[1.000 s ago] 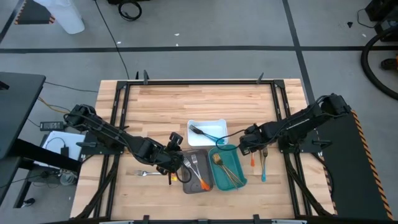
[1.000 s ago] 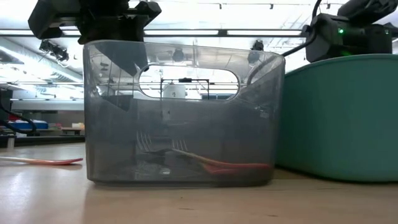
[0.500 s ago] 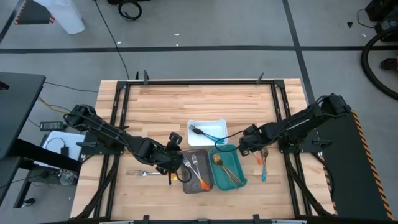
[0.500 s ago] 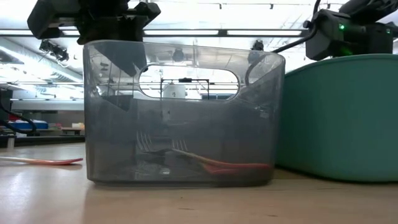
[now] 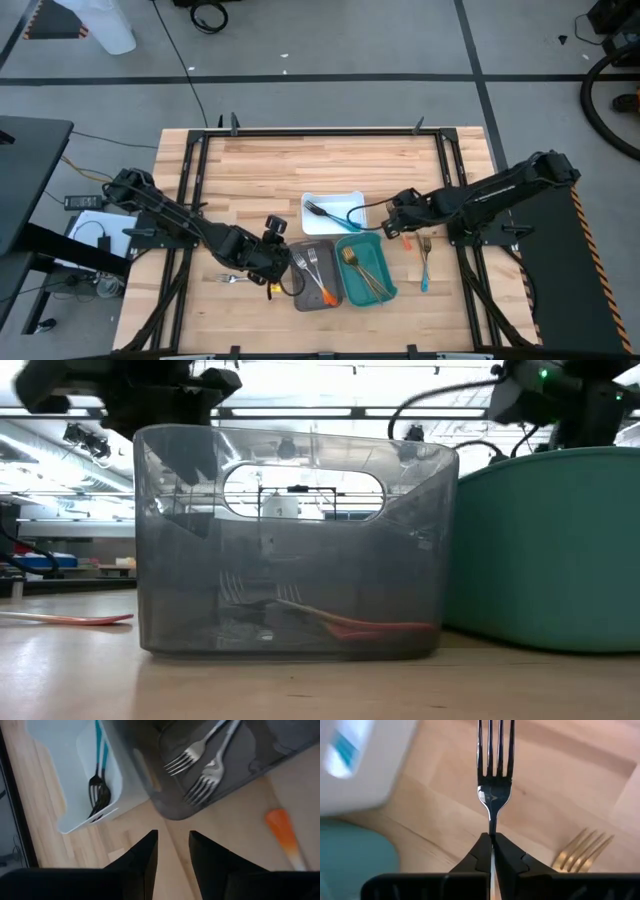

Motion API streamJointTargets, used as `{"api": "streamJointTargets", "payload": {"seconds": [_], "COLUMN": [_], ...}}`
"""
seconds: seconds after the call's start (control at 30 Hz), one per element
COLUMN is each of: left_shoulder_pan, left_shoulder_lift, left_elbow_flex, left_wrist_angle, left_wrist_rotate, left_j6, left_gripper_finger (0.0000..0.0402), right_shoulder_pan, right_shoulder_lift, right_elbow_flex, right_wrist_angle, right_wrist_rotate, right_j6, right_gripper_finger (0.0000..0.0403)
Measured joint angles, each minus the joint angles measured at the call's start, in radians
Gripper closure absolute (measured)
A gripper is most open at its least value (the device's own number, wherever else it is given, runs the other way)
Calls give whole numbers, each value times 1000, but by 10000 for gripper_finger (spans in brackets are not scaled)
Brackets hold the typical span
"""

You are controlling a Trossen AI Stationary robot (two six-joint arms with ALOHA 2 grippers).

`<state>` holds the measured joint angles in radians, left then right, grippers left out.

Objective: Sort silverware by color (type)
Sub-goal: Put the orange fork into the black bin

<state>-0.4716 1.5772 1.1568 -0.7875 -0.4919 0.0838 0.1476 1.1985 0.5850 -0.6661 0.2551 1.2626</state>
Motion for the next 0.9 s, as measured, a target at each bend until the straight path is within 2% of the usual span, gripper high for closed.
{"api": "streamJointTargets", "payload": {"seconds": [0.37, 0.9], "left_shoulder_pan": [-90, -224], "left_shoulder_lift": [0, 0], "left_elbow_flex": [0, 0], "left_wrist_angle": [-4, -6], "left_wrist_rotate": [2, 26], "left_j6": [-65, -189], "left_gripper_finger": [283, 283], "right_shoulder_pan": [-59, -100], "right_shoulder_lift": [-185, -294], "right_elbow_flex": [1, 2], "right_wrist_angle": [156, 389], "right_wrist_rotate": [19, 13], "right_j6": [-153, -305], "right_gripper_finger": [388, 388]}}
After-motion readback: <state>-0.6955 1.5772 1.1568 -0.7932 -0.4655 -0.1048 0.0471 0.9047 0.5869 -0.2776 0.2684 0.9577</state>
